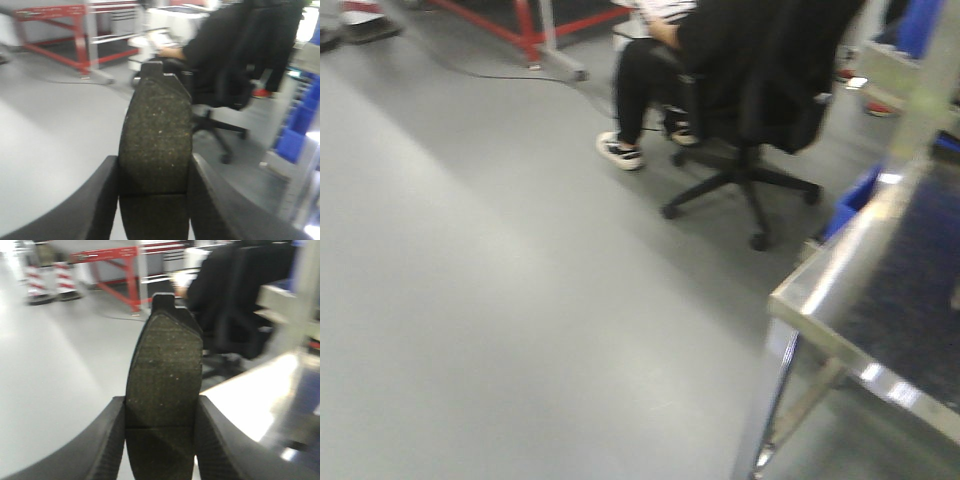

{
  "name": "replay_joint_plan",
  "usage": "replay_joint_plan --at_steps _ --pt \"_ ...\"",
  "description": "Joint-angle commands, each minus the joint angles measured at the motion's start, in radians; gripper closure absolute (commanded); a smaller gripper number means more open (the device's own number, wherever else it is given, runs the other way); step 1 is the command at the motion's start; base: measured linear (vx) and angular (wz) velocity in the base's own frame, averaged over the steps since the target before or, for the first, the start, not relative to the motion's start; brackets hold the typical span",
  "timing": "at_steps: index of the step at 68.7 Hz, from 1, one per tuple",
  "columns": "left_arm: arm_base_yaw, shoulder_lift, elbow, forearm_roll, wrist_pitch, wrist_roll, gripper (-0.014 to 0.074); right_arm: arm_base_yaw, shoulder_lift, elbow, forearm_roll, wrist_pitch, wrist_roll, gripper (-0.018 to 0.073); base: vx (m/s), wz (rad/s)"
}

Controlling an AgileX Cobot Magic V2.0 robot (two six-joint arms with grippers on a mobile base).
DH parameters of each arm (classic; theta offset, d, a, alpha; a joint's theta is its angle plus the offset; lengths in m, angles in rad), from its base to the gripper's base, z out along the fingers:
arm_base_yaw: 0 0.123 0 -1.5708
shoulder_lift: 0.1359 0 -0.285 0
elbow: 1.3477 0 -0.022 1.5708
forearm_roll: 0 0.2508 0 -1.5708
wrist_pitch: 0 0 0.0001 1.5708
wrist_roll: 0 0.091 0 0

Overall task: Move and align brake pads A on conveyor
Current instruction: 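Turn the base away from the table holding both brake pads, then drive forward along the yellow floor line holding both pads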

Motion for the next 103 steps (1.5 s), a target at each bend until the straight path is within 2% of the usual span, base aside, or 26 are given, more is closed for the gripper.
replay_joint_plan --at_steps 1,65,81,103 --pt "-0.005 0.011 -0.028 0.002 -0.093 0.000 0.0602 0.003 0.011 -0.028 -0.003 -0.097 -0.005 0.0564 -0.24 0.89" --pt "-0.005 0.011 -0.028 0.002 -0.093 0.000 0.0602 0.003 0.011 -0.028 -0.004 -0.097 -0.005 0.0564 -0.17 0.84" --pt "-0.005 0.011 -0.028 0.002 -0.093 0.000 0.0602 0.003 0.011 -0.028 -0.004 -0.097 -0.005 0.0564 -0.04 0.35" --pt "-0.005 0.011 -0.028 0.002 -0.093 0.000 0.0602 0.003 0.011 -0.028 -0.003 -0.097 -0.005 0.0564 0.09 -0.08"
